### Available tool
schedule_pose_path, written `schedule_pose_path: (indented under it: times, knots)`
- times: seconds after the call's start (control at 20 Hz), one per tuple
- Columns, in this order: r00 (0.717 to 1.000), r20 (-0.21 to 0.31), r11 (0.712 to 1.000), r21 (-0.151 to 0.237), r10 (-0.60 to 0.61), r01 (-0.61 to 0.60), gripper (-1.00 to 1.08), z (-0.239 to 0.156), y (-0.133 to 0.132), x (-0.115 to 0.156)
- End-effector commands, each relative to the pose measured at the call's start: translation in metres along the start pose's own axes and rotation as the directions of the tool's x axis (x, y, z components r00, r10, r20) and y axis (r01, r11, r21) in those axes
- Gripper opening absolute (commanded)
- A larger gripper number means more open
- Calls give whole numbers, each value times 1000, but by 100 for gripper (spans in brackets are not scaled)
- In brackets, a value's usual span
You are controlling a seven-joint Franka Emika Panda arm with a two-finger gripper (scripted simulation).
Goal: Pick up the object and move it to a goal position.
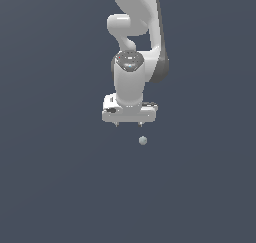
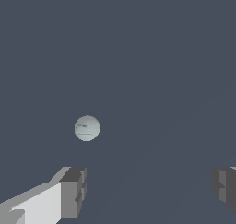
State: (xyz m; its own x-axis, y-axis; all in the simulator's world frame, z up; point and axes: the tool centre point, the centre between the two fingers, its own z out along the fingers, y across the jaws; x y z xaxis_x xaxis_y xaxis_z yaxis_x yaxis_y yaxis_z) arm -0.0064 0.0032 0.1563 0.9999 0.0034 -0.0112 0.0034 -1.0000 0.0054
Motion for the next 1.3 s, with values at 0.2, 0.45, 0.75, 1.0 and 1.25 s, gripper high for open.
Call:
schedule_pose_path:
  times: [0.2, 0.45, 0.75, 1.0, 1.25]
  knots:
    - [1000, 7, 1000, 11, 1, -1, 100, 4, -7, -2]
    - [1000, 25, 999, 35, 4, -5, 100, 12, -23, -7]
    - [1000, 23, 999, 33, -2, 1, 100, 14, -24, -6]
    - [999, 15, 999, 26, -38, 37, 100, 29, -34, -2]
    - [995, 2, 995, 13, -104, 104, 100, 56, -52, 4]
